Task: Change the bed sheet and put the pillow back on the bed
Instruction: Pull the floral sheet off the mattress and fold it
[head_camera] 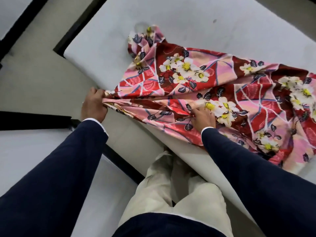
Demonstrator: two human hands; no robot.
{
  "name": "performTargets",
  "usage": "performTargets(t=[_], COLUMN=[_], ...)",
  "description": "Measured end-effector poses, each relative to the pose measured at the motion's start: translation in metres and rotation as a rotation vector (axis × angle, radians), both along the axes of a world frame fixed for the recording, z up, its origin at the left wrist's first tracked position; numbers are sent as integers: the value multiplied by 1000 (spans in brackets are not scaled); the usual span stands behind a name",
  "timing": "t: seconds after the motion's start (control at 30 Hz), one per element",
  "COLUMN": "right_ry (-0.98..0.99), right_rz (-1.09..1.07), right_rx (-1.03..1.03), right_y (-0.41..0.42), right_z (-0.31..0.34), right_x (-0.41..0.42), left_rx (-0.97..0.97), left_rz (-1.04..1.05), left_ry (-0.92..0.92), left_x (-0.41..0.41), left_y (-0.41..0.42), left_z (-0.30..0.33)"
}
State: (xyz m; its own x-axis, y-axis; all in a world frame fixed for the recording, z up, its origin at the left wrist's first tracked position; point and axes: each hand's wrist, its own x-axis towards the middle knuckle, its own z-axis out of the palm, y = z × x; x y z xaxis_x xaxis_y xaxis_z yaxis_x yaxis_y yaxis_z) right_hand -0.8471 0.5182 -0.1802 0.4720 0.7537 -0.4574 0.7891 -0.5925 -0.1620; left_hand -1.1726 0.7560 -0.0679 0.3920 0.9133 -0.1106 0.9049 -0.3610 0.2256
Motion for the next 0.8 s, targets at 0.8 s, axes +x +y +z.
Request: performTargets(t=[0.8], right_ry=[311], right_rz=[364], right_rx=[-370], right_y=[-56], right_z=[51], right_x=[-54], left_rx=[39], left_rz=[38], left_ry=[-53], left_x=[5], left_y=[-20], left_z=[16])
